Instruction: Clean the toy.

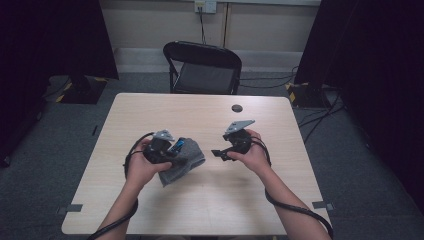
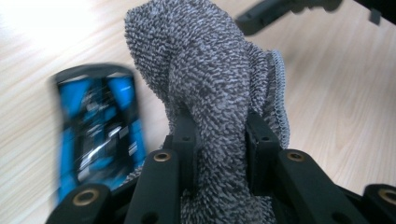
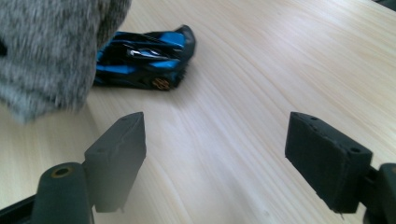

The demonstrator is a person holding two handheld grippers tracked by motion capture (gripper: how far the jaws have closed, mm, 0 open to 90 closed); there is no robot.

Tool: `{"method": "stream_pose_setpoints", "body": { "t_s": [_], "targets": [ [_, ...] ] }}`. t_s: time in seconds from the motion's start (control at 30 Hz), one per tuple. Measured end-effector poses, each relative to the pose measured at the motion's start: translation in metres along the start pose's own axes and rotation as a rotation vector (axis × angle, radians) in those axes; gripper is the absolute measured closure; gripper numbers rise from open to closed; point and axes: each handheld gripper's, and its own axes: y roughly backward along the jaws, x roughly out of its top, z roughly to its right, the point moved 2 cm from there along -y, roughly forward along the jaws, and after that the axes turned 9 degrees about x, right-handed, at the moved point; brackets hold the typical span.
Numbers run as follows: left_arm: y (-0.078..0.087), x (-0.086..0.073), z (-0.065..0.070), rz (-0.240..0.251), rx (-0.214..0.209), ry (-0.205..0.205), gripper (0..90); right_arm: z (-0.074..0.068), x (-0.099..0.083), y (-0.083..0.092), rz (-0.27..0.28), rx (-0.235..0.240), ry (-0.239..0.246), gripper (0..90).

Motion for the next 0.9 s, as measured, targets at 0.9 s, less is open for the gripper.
{"method": "stream_pose_setpoints", "body": {
  "t_s": [0.9],
  "targets": [
    [-0.114, 0.054, 0.069, -0.094, -0.120, -0.164, 67.1, 0.034, -0.048, 0.062, 0.049, -0.080, -0.086, 20.4]
  ]
}}
